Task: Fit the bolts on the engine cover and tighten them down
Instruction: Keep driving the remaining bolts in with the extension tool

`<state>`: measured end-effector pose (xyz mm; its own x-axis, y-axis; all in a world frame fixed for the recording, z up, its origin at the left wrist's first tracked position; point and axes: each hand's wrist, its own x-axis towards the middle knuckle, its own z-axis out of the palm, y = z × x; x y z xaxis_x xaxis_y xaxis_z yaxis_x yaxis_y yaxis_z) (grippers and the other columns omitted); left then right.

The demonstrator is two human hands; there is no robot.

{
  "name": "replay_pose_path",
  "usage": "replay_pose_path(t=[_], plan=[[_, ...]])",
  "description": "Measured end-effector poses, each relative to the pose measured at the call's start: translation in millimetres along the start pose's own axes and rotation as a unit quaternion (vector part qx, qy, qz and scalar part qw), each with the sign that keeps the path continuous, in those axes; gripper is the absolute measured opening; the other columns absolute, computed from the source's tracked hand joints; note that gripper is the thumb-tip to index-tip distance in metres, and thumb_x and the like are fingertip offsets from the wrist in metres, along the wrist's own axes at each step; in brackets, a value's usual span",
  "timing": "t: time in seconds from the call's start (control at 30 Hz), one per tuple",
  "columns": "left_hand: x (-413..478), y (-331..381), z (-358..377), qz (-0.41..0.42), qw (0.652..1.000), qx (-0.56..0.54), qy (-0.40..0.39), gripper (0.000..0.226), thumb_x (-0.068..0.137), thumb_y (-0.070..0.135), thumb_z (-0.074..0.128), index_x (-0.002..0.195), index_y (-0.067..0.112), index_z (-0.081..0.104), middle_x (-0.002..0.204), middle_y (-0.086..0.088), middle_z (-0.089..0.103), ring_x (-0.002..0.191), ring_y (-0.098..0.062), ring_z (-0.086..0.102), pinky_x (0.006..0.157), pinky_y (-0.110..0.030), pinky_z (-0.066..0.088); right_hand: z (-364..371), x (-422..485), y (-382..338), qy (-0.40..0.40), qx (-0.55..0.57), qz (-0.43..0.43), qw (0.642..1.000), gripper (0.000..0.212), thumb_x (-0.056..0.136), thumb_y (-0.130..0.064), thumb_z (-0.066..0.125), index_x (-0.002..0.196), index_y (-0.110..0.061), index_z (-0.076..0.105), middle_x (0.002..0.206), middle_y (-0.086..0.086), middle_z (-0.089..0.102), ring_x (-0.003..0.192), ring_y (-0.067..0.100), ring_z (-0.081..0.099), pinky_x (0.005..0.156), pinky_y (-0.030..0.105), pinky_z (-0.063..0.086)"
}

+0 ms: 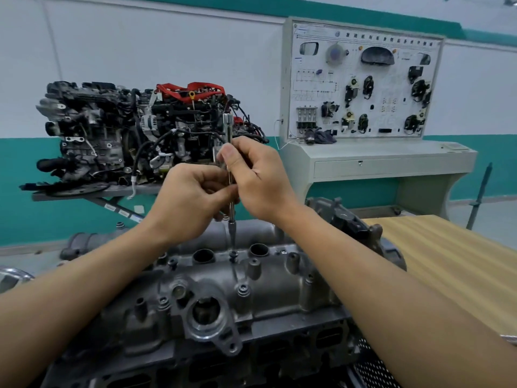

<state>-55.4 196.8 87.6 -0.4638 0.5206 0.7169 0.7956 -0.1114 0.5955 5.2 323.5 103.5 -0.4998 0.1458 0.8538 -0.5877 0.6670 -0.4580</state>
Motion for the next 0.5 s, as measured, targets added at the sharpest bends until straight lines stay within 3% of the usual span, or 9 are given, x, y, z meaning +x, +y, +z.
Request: replay_pose_path(t=[0.17, 0.37, 0.5], plan=[[-2, -4, 3, 0.001, 1.000, 0.009, -0.019, 0.010, 0.090, 0.006, 0.070, 0.082, 0.010, 0.076, 0.065, -0.001, 0.074, 0.053, -0.015, 0.069, 0.048, -0.028, 0.058, 5, -8, 13, 0.036, 0.031, -0.004, 0.999, 0.030, 0.099, -0.017, 0.050, 0.080, 0.003, 0.062, 0.063, -0.006, 0.051, 0.060, 0.006, 0.046, 0.058, 0.034, 0.044], [-2, -3, 5, 0.019, 1.000, 0.005, -0.016, 0.011, 0.089, 0.007, 0.072, 0.085, -0.003, 0.074, 0.068, -0.011, 0.074, 0.058, -0.031, 0.069, 0.049, -0.035, 0.059, 5, -8, 18, 0.040, 0.078, -0.012, 0.996, 0.030, 0.098, -0.019, 0.050, 0.080, 0.001, 0.064, 0.068, 0.016, 0.059, 0.060, 0.007, 0.048, 0.058, 0.027, 0.043], [-3, -2, 5, 0.019, 0.999, 0.003, -0.029, 0.011, 0.087, 0.009, 0.073, 0.089, -0.001, 0.075, 0.072, -0.012, 0.075, 0.061, -0.034, 0.070, 0.052, -0.039, 0.059, 1, -9, 23, 0.024, 0.104, -0.008, 0.994, 0.031, 0.098, -0.019, 0.050, 0.083, 0.004, 0.062, 0.060, -0.008, 0.053, 0.055, 0.002, 0.045, 0.055, 0.017, 0.037]])
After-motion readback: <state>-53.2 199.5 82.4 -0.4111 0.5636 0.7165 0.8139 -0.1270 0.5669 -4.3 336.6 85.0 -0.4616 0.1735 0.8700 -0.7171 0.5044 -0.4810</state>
